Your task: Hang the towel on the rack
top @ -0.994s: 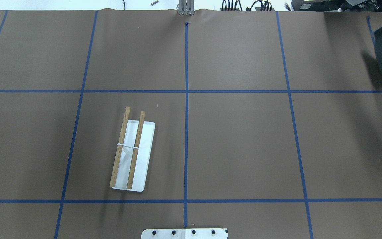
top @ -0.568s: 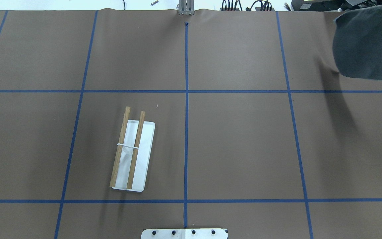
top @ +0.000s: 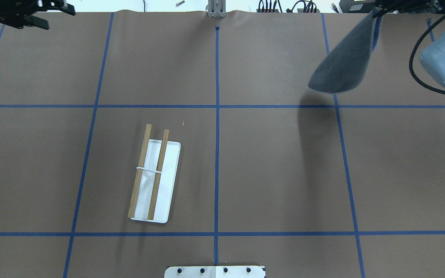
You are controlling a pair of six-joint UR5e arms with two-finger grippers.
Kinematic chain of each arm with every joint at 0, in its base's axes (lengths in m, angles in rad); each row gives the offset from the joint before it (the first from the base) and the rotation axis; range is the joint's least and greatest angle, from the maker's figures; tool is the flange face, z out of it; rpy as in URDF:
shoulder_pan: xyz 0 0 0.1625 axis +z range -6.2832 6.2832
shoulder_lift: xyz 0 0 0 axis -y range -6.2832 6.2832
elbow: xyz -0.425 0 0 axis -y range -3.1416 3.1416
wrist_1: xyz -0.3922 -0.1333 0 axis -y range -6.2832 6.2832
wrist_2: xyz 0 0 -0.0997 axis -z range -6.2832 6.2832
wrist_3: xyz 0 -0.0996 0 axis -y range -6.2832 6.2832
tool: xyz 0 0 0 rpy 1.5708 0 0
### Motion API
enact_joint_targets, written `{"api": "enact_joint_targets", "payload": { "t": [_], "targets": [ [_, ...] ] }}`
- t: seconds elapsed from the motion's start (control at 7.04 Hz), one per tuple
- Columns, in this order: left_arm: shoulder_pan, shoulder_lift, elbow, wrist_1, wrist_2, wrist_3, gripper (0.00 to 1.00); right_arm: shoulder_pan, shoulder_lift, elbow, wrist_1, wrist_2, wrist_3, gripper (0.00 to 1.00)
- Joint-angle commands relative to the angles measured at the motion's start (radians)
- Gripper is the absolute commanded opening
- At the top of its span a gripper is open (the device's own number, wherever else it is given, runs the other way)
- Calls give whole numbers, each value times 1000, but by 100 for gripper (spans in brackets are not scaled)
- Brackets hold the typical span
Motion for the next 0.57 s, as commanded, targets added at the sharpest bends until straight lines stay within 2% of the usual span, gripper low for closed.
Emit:
{"api": "enact_joint_targets", "payload": {
  "t": [0.0, 0.28, 0.43],
  "targets": [
    [203, -52, -1, -118, 168, -150, 98, -97, 86, 10, 0, -101, 321, 0],
    [276, -95, -12, -138, 187, -384, 98, -156, 151, 10, 0, -195, 467, 0],
    [315, -109, -11, -141, 210, -423, 98, -180, 166, 26, 0, -222, 468, 0]
  ]
}}
